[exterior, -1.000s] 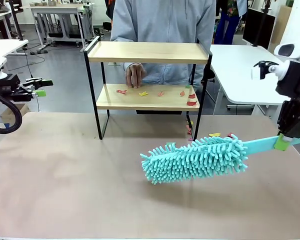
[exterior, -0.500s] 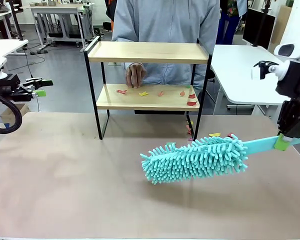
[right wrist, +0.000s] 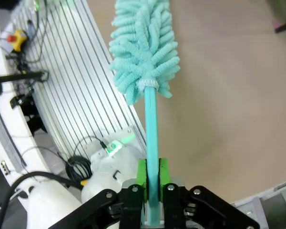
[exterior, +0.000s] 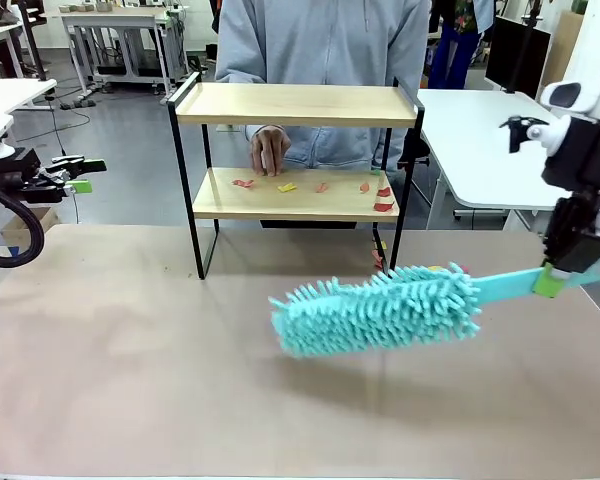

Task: Clean the shelf.
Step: Clean the specific section of the Shelf indicated by the human with the Duster.

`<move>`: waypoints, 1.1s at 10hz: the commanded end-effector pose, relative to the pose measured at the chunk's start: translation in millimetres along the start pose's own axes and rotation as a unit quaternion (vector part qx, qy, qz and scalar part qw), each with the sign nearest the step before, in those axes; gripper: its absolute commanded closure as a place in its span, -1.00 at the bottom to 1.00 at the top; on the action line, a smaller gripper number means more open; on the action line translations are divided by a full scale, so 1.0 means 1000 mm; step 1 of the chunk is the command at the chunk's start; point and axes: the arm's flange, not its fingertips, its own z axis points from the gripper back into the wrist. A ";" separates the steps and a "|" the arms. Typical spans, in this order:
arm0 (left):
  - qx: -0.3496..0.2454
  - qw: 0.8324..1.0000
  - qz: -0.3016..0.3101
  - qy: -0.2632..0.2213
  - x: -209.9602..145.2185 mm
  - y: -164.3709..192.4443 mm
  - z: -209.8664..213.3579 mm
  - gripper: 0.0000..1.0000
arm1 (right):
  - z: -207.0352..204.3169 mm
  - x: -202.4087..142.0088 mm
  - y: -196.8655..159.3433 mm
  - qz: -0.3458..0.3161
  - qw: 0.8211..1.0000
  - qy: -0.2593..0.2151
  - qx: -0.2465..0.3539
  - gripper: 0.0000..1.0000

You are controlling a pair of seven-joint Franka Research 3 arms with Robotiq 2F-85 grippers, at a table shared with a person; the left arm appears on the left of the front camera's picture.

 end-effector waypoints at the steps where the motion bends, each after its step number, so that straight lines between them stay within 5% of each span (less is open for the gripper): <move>1: 0.001 1.000 -0.006 -0.002 0.003 -0.002 0.000 -1.00 | 0.005 0.032 0.024 -0.031 0.998 -0.057 -0.005 0.74; 7: 0.001 1.000 -0.006 -0.002 0.003 -0.002 0.000 -1.00 | -0.009 0.117 0.080 -0.170 0.965 -0.193 -0.042 0.74; 11: 0.001 1.000 -0.006 -0.002 0.003 -0.002 0.000 -1.00 | 0.000 0.116 0.082 -0.165 0.970 -0.177 -0.033 0.74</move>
